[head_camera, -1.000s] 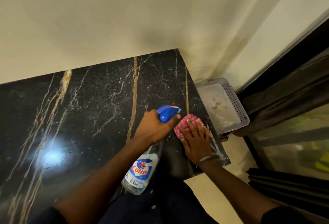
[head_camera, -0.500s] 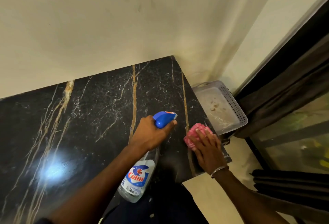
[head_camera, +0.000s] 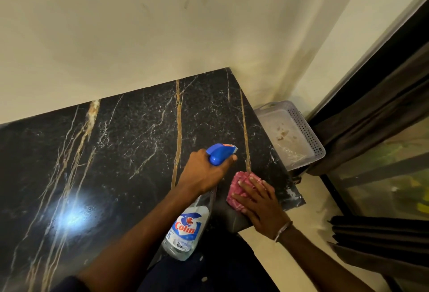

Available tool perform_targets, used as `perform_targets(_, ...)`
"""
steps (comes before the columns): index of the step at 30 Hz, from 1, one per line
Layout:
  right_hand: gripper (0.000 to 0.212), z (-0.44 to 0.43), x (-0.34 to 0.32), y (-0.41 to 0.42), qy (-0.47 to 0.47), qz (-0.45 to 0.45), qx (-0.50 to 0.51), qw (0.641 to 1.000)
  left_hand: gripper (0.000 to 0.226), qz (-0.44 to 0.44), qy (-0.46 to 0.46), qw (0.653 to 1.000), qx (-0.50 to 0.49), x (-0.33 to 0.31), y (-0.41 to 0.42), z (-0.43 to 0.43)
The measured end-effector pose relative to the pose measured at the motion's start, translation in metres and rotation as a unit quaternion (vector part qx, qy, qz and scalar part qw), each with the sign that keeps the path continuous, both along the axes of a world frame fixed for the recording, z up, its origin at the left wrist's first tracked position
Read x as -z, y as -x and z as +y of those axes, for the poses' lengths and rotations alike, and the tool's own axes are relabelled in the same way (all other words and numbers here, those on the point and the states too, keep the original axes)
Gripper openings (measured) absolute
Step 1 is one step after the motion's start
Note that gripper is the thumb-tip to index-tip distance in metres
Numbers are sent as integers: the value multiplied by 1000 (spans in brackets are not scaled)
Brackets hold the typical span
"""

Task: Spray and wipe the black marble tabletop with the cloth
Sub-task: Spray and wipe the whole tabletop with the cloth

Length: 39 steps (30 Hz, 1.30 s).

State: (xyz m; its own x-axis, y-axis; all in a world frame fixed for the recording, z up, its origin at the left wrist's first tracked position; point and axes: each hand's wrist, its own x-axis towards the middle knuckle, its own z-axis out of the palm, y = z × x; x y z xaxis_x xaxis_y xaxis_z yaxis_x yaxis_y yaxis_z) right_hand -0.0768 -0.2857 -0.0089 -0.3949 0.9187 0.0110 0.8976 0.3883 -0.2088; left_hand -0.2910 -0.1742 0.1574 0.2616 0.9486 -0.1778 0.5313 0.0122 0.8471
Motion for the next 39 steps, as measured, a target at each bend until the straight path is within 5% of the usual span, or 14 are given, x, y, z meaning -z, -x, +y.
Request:
perform_targets(4,50,-11,-3,-40,-7,0,123,992,24,7,14,1000,13,1,3,-1)
perform_targets(9,53,-12,-5,-3,9,51,387,920,21,6,20,999,43,4,8,-6)
perform_targets(14,54,-19,3,49,13,32,239,970,24,13,12,999,43,6,10,-12)
perform_targets(19,55,-20,5,18,8,-17,81,997,22,15,11,999,48,5,13,-13)
perform_targets(22,55,-18,-2,-20,13,-8,174,985,28,28,12,998,48,6,18,-11)
perform_targets(29,55,-8,-8,-3,18,38,443,895,31,15,19,999,46,5,25,-10)
perform_targets(37,53,-33,4,12,13,-4,183,983,29,16,7,1000,20,1,34,-5)
perform_targets(39,55,-33,3,-14,20,-35,239,970,28,15,15,1000,20,1,38,-1)
